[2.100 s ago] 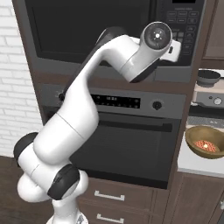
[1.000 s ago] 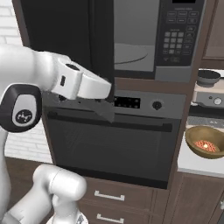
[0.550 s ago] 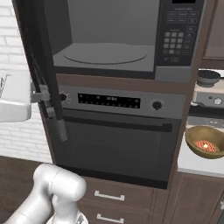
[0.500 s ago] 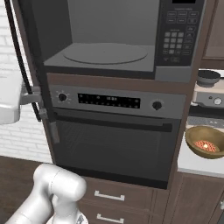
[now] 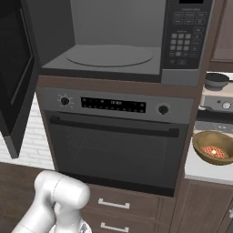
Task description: Open the microwave, place the bowl with waffle inside the microwave, then close the microwave door and turn it on.
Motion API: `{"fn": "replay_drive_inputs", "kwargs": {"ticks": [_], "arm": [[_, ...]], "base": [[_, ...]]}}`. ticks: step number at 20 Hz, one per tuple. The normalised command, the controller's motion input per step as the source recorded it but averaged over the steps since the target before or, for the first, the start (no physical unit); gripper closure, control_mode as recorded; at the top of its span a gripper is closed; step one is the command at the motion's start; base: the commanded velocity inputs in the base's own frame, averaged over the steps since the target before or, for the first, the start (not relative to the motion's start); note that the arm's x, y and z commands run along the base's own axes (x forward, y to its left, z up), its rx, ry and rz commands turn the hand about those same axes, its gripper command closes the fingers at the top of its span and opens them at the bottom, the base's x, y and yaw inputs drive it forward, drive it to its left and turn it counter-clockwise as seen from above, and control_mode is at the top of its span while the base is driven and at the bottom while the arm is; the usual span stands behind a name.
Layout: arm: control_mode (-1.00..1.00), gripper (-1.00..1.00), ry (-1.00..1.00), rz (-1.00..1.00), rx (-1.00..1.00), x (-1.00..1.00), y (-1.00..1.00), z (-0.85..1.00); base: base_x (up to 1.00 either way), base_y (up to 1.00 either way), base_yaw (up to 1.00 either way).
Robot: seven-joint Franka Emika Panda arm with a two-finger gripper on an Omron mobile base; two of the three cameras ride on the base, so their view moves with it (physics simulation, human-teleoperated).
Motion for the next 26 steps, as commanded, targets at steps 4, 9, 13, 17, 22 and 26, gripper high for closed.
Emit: {"fn": "replay_drive_inputs", "kwargs": {"ticks": [4,9,13,17,22,26], "arm": [[-1.00,-1.00,-0.06,0.00,0.00,0.14,0.00,-0.01],[-1.00,-1.00,-0.08,-0.03,0.00,-0.19,0.00,0.05],[-1.00,-1.00,0.09,-0.09,0.00,-0.56,0.00,0.12],[-1.00,-1.00,0.15,-0.01,-0.01,-0.31,0.15,0.04],[-1.00,-1.00,0.07,0.20,-0.07,-0.15,0.24,0.00],[-1.00,-1.00,0.00,0.28,-0.03,-0.59,-0.28,0.00]], "base": [[0.00,0.00,0.00],[0.00,0.00,0.00],[0.00,0.00,0.00],[0.00,0.00,0.00],[0.00,0.00,0.00],[0.00,0.00,0.00]]}}
